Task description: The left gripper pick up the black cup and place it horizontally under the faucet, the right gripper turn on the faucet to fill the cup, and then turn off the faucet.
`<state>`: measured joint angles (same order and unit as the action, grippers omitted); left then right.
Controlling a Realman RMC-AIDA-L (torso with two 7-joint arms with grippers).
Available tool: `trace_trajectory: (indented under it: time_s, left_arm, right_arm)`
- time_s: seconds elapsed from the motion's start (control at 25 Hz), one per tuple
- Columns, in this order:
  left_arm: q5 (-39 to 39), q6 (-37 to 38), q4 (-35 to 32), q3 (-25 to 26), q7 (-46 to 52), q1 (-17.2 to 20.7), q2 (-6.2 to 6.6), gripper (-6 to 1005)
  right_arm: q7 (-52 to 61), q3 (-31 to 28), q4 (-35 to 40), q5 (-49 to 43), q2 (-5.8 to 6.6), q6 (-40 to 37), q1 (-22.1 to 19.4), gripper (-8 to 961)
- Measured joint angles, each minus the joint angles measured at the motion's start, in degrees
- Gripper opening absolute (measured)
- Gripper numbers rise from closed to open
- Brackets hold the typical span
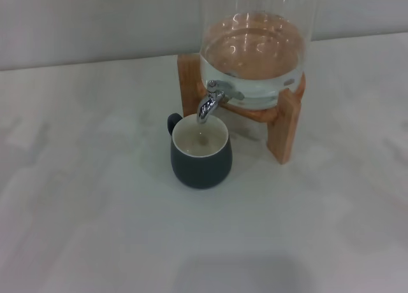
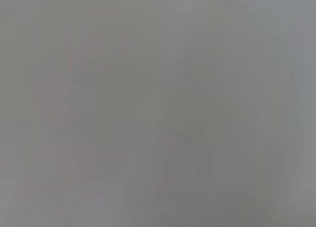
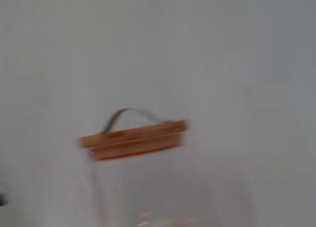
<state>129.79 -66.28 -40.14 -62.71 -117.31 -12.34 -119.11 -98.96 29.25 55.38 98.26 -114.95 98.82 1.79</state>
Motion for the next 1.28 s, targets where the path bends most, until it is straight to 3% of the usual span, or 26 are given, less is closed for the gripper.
trace_trajectory:
  time_s: [0.2,0.28,0.48,0.76,1.08,1.28]
  left_arm:
    - [0.5,-0.4,1.2,1.7,0.5,-0.8,0.01,586]
    - [0.9,-0.1,1.3,1.8,0.5,-1.0,0.02,777]
    - [1.5,0.2,2.3,2.5,0.5,-1.7,0.02,831]
    - [2.0,0.2,2.9,3.5,0.5,-1.9,0.02,831]
    - [2.1,0.2,3.2,4.2,0.5,-2.5,0.02,830]
    - [1.8,0.0,3.0,3.9,0.5,-2.3,0.05,830]
  right_arm:
    - [4.0,12.0,7.4,2.3,-0.16,0.8,-3.6,626]
    - [5.1,17.0,10.7,3.2,-0.20,0.1,-4.5,625]
    - [9.9,33.0,21.7,4.1,-0.25,-7.9,-5.4,625]
    - [16.6,48.8,36.0,-0.6,-0.71,-24.8,-8.4,621]
    - [19.4,57.5,35.5,-0.7,-0.56,-39.3,-8.4,619]
    - [20.0,60.3,32.9,-0.8,-0.40,-43.2,-6.3,619]
